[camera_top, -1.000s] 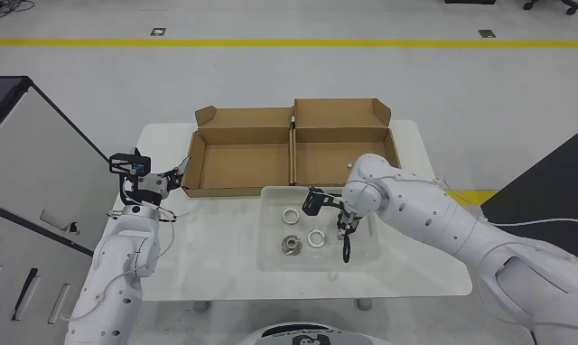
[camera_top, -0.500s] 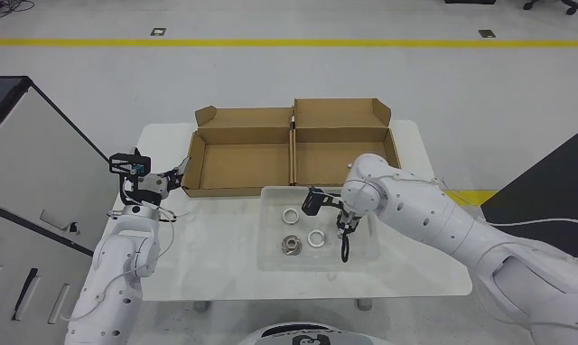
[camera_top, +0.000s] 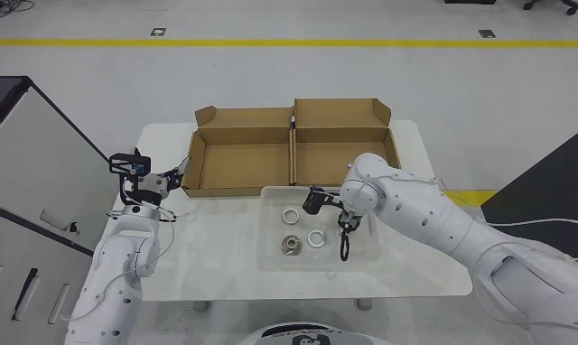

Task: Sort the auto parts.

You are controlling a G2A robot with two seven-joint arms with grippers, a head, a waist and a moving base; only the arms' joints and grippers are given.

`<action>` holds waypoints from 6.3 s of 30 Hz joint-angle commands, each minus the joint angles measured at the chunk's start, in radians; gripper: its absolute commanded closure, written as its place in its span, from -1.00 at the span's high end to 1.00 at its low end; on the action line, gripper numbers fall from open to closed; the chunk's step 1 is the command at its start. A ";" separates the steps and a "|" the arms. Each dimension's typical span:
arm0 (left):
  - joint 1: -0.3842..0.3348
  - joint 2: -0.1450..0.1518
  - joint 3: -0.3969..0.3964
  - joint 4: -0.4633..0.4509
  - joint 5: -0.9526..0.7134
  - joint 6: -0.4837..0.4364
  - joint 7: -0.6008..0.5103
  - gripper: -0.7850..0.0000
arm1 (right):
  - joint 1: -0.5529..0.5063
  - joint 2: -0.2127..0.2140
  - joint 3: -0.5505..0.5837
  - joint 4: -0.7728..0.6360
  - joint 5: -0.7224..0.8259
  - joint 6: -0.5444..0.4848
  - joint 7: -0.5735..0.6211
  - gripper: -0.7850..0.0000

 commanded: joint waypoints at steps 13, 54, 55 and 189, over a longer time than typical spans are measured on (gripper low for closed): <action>0.000 0.000 0.000 0.000 0.000 0.000 0.000 1.00 | -0.002 0.001 -0.016 0.006 -0.018 0.012 0.003 -0.58; 0.000 0.000 0.000 0.000 0.000 0.000 0.000 1.00 | -0.026 0.205 0.309 -0.411 0.407 0.081 0.003 -1.00; 0.000 0.000 0.000 0.000 0.000 0.000 0.000 1.00 | -0.026 0.205 0.309 -0.411 0.407 0.081 0.003 -1.00; 0.000 0.000 0.000 0.000 0.000 0.000 0.000 1.00 | -0.190 -0.077 0.778 -0.232 1.983 0.160 -0.175 -1.00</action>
